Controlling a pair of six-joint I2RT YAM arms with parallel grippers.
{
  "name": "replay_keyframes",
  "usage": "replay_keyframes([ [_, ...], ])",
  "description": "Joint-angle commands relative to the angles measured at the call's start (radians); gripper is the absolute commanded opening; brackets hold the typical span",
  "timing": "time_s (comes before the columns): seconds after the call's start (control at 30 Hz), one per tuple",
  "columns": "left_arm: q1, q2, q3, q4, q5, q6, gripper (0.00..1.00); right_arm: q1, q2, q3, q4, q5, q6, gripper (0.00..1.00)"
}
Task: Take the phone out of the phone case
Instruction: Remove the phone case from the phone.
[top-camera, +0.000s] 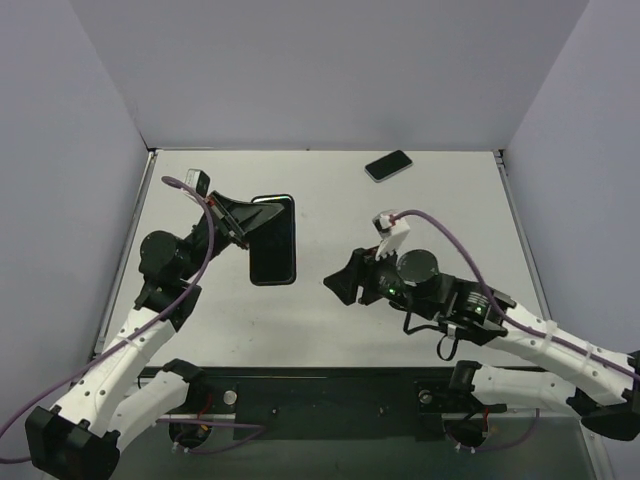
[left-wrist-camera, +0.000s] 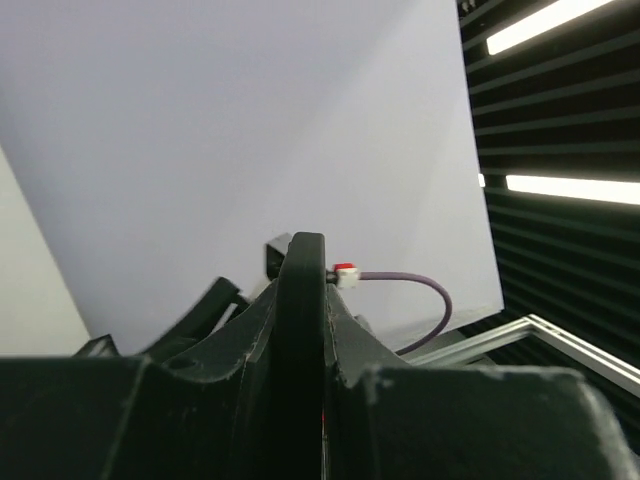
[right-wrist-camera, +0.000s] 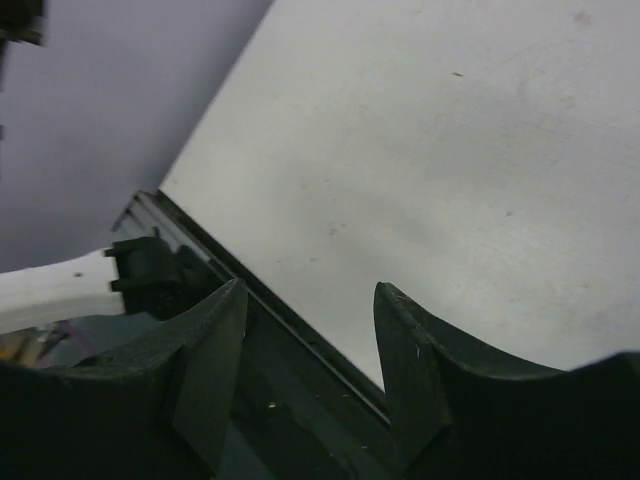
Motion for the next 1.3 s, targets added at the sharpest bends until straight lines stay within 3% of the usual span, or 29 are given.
replay_keyframes([
  [0.0, 0.007, 0.003, 0.044, -0.055, -0.034, 0.135, 0.00, -0.025, -0.138, -0.076, 0.238, -0.242, 0.284, 0.49],
  [0.13, 0.008, 0.012, 0.041, -0.063, -0.038, 0.141, 0.00, -0.030, -0.132, -0.128, 0.493, -0.419, 0.431, 0.49],
  [0.4, 0.008, -0.009, 0.059, -0.136, -0.059, 0.181, 0.00, -0.028, -0.014, -0.134, 0.776, -0.519, 0.577, 0.43],
  [1.1, -0.011, -0.063, 0.075, -0.113, -0.048, 0.114, 0.00, -0.076, 0.059, -0.159, 0.759, -0.447, 0.603, 0.43],
  [1.27, -0.028, -0.069, 0.070, -0.136, -0.039, 0.132, 0.00, -0.077, 0.089, -0.102, 0.735, -0.433, 0.605, 0.43],
])
